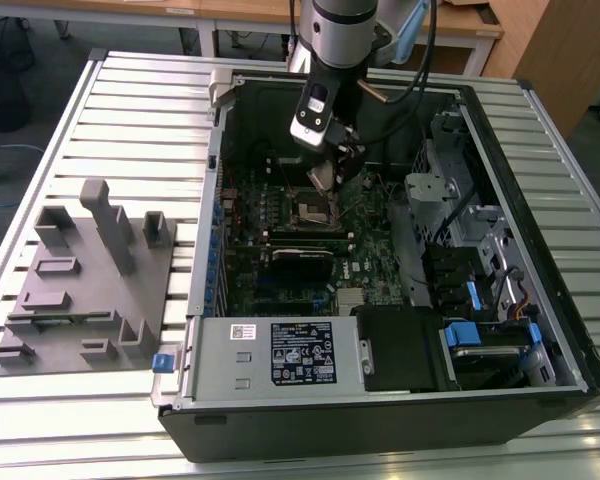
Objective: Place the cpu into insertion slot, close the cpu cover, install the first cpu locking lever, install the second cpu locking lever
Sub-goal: 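Place the cpu into insertion slot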
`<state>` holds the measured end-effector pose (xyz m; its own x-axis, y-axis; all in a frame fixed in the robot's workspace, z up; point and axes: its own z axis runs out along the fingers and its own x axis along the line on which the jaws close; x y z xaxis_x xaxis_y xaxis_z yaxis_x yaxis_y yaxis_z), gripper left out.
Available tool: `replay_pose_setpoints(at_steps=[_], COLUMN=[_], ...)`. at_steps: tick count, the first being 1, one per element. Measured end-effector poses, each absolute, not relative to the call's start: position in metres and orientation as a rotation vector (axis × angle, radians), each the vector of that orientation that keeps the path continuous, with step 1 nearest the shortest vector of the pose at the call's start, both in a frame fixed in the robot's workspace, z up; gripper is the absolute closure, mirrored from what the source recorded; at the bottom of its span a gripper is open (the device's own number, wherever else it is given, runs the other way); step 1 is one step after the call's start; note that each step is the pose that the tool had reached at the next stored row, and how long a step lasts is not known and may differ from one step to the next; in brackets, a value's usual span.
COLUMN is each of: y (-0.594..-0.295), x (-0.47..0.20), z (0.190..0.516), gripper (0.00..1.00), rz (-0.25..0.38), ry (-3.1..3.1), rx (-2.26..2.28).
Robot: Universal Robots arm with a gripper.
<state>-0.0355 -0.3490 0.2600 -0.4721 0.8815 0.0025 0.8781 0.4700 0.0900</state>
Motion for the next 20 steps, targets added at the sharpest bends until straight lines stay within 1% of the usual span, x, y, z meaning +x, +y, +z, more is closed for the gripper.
replay_pose_setpoints(at_steps=[10, 20], y=[-0.349, -0.349], x=[-0.0355, -0.0355], z=[0.2592, 0.2592], gripper=[0.46, 0.46], rz=[0.115, 0.114], ry=[2.494, 2.484], rx=[1.821, 1.834])
